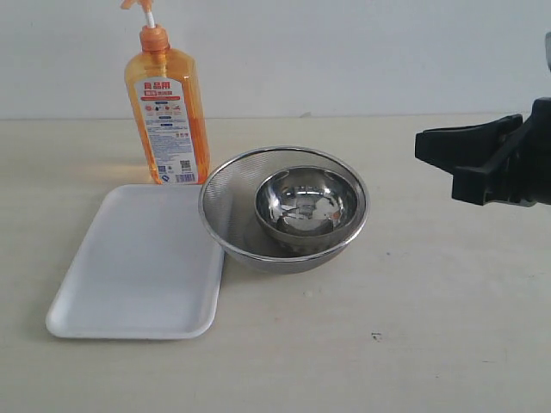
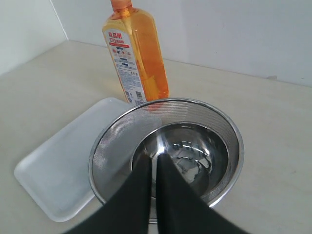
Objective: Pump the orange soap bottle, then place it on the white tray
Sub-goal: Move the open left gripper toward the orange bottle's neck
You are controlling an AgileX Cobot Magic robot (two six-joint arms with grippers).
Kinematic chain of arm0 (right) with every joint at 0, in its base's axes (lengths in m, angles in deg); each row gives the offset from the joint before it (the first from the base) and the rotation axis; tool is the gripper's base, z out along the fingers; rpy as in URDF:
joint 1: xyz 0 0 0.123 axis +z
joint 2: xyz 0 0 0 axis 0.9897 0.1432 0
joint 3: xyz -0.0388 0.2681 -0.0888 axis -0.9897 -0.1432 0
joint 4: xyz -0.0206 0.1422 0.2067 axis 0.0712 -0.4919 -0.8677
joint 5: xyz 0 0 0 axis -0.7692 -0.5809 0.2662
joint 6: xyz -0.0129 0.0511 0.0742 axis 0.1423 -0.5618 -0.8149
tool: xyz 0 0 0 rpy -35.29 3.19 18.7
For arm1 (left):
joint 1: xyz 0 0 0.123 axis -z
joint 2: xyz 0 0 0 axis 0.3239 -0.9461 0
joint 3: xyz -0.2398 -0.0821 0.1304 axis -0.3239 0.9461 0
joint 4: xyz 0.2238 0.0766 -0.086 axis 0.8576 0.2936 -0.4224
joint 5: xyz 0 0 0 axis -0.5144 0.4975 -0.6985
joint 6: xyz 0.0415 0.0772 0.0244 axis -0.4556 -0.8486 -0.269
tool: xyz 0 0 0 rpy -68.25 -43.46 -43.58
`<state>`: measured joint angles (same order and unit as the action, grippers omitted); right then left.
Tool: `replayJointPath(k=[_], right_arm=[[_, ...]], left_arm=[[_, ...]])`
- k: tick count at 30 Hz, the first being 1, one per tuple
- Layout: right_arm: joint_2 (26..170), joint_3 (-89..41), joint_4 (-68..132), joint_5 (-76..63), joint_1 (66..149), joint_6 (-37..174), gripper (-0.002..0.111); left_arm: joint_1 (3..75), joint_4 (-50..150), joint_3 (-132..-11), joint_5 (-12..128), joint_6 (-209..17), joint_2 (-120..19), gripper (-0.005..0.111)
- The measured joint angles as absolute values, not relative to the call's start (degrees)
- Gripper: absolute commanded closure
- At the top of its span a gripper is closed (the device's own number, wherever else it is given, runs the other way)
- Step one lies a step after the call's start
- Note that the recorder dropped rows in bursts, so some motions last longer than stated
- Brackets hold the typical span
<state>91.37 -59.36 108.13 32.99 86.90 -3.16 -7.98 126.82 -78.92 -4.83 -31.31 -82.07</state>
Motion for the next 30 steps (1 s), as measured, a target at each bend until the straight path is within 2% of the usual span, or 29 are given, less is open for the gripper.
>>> replayJointPath(k=[9,18,24,30], right_arm=[[91.4,-59.4,108.1,33.0,86.9,-3.3,0.108],[91.4,-59.4,108.0,37.0,86.9,-3.3,0.108],[91.4,-59.4,108.0,38.6,86.9,-3.3,0.108],[91.4,-59.4,108.0,38.6,86.9,-3.2,0.108]], left_arm=[[-8.5,132.7,-87.1,-11.0,-37.8,-96.6,0.102],[-8.2,135.5,-103.1,-11.1,-33.7,-110.3,0.102],[-4.7,141.5,-112.5,-11.1,-29.5,-115.5,0.102],[1.5,148.8,-114.3,-11.2,-28.8,-115.8,0.102]])
